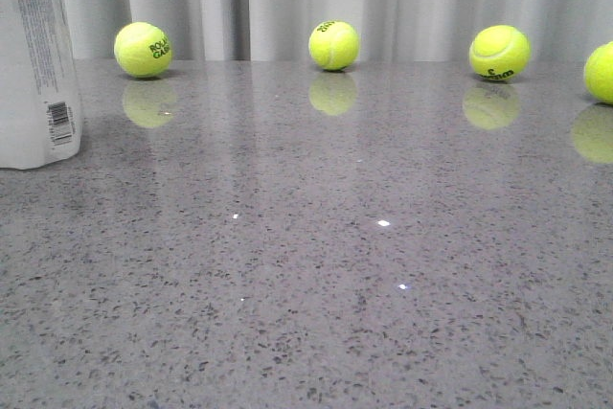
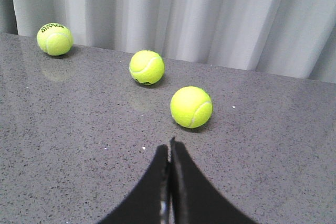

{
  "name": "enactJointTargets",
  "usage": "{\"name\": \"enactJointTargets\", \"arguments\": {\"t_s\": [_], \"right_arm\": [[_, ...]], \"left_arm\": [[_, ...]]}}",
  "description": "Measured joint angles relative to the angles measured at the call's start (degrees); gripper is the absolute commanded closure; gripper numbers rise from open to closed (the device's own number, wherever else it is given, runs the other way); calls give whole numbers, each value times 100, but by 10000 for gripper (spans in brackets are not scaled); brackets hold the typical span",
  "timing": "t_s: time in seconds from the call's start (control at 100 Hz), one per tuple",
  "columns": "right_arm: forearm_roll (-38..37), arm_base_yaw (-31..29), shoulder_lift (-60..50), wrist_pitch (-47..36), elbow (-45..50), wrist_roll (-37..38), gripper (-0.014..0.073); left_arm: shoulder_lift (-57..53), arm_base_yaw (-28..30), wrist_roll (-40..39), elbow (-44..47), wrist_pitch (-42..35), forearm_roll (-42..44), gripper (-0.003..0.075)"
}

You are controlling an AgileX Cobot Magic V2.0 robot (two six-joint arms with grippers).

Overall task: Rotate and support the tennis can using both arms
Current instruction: 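Set the can upright on the table and release the left gripper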

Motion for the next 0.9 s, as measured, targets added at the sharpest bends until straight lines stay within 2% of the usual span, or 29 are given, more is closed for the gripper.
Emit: {"name": "enactJointTargets", "arguments": {"t_s": [0.18,0.51,0.77,0.85,0.9], "right_arm": [[0,0,0,0,0,0,660],[0,0,0,0,0,0,660],[0,0,0,0,0,0,660],[0,0,0,0,0,0,660],[0,0,0,0,0,0,660]], "left_arm": [[-1155,0,-270,1150,-1046,-23,83],[-3456,0,-506,4177,-3292,-196,83],[-4297,0,-506,5930,-4921,-237,87],[-4320,0,-506,6148,-5301,-258,139],[-4320,0,-506,6224,-5470,-258,217]]}}
